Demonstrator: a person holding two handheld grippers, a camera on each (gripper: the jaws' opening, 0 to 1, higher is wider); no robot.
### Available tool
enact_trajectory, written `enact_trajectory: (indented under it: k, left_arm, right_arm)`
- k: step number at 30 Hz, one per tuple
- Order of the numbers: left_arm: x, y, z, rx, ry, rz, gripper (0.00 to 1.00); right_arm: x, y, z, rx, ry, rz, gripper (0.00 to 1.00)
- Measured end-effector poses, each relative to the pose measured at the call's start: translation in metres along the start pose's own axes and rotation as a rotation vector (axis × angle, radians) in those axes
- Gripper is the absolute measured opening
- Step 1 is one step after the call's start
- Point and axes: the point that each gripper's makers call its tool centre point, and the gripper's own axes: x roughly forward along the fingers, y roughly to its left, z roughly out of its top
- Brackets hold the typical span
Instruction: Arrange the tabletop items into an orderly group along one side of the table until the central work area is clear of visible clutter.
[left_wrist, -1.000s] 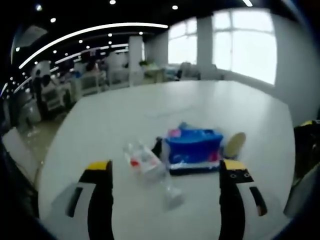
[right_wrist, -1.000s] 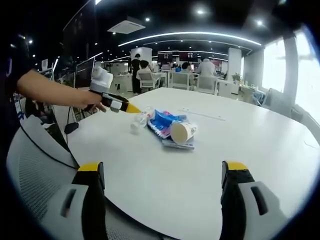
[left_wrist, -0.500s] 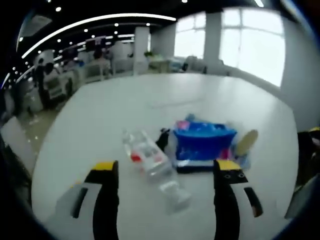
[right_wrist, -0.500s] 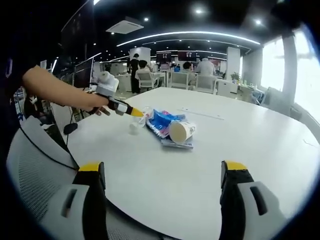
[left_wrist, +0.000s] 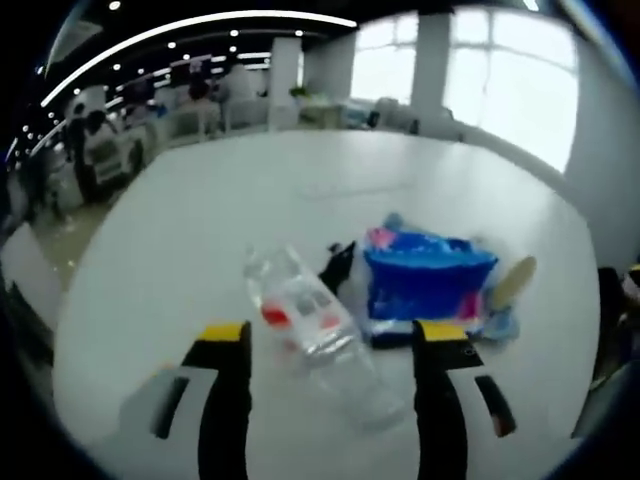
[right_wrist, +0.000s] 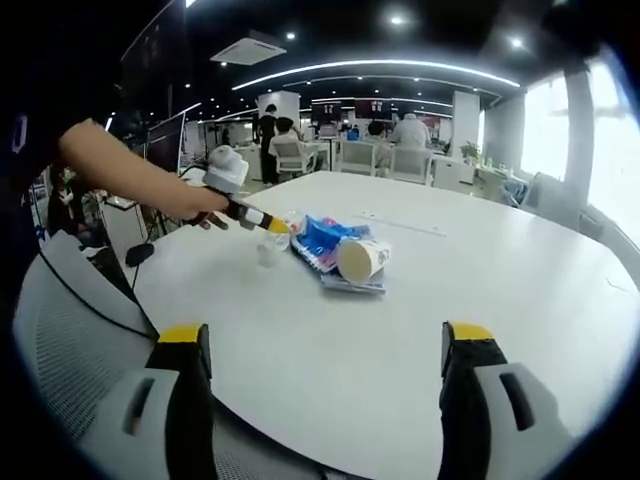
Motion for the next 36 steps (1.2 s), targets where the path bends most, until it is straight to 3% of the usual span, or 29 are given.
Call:
enact_trajectory:
  k: [5, 9, 21, 28, 36]
  left_arm:
    - [0.005, 0.002, -0.005, -0.030, 0.037, 0.011, 0.55]
    - [0.009, 0.003, -0.008, -0.063, 0.065, 0.014, 0.55]
    - [0.024, 0.005, -0.013, -0.034, 0.142, -0.028, 0.51]
    - [0.015, 0.012, -0.016, -0.027, 0.146, -0.024, 0.41]
    - [0.011, 0.021, -0.015, 0.024, 0.131, 0.008, 0.38]
  right_arm:
    - [0.000, -0.001, -0.001, 0.002, 0.005, -0.004, 0.95]
    - [0.000, -0.003, -0.001, 0.005, 0.005, -0.010, 0.95]
    - [0.000, -0.004, -0.001, 0.006, 0.001, -0.021, 0.94]
    - [0.000, -0.003, -0.001, 0.005, 0.005, -0.016, 0.94]
    - [0.001, -0.002, -0.002, 0.003, 0.008, -0.014, 0.93]
